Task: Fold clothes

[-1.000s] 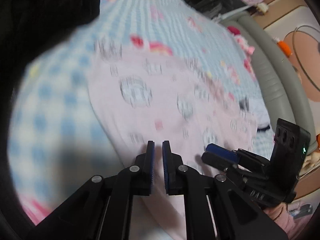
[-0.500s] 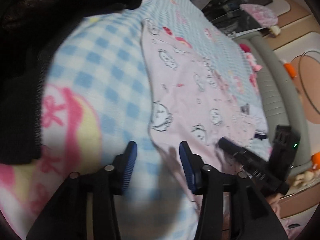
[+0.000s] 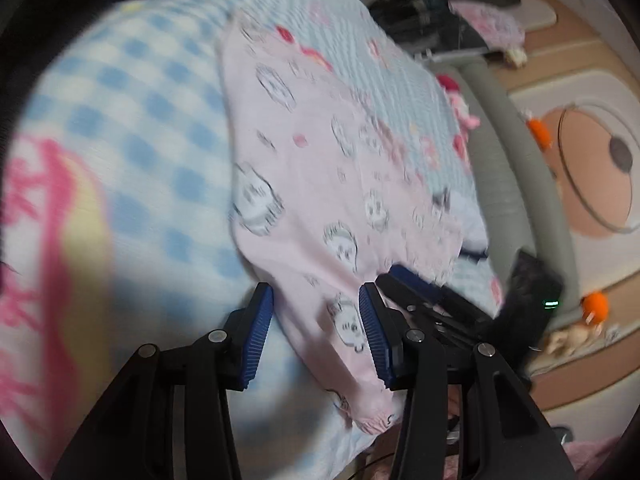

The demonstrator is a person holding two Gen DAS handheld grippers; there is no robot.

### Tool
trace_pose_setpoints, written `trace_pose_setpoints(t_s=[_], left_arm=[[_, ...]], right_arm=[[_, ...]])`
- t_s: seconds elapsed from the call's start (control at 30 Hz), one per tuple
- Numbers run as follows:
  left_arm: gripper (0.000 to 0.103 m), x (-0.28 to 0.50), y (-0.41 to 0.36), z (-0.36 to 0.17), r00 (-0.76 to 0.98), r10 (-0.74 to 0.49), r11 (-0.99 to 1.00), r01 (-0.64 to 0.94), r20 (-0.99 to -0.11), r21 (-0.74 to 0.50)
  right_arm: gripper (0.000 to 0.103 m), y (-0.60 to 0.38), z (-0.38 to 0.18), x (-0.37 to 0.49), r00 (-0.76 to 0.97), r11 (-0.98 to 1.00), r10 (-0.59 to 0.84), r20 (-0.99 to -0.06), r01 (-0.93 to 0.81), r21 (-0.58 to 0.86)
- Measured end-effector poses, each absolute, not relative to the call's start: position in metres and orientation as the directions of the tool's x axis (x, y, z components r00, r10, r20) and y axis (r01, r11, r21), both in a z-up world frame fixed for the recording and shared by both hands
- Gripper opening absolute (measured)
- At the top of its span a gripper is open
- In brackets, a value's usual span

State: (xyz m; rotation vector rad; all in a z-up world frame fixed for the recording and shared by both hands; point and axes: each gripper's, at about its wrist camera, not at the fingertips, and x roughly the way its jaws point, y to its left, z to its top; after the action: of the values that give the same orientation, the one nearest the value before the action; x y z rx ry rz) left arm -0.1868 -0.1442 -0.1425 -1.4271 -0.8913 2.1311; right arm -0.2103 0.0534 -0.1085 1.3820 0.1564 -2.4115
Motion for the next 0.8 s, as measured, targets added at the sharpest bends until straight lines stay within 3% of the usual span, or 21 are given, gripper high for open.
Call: trace_pose_setpoints(t_s=[0.03,0.07,0.13,0.5,0.8], left_arm=[[0.02,-0.187,-0.135,-0.146,-0.367,0.631,-0.735,-0.001,-0.684,-0.678],[0.008,-0.186,-0.131,-0.148,-0.358,0.621,-0.748,-0.003,-0.697,-0.664],[0.005,-0.182,-0.129,-0.15,-0.362,0.609,-0.758,-0.004,-0.706,-0.652],[0.006,-0.157,-0.162,-0.141,-0.387,0.565,-0.796,-0.024,-0.729,-0.605],[0.007,-0.165,-0.112,-0.09,-0.457,0.6,-0.793,-0.227,-0.657,-0.566]], right_arm=[[0.04,0.05,-0.107,-0.207,-0.46,-0.925,-0.255,-0.85,0.372,0.077],[0.04,0.047,-0.109,-0.205,-0.456,-0.925,-0.251,-0.854,0.374,0.072],[0.04,0.045,-0.115,-0.204,-0.442,-0.929,-0.235,-0.866,0.363,0.067],[0.04,0.083,-0.142,-0.225,-0.415,-0.959,-0.165,-0.895,0.28,0.046],[0.042,0.14,-0.091,-0.188,-0.477,-0.971,-0.19,-0.858,0.22,0.093]])
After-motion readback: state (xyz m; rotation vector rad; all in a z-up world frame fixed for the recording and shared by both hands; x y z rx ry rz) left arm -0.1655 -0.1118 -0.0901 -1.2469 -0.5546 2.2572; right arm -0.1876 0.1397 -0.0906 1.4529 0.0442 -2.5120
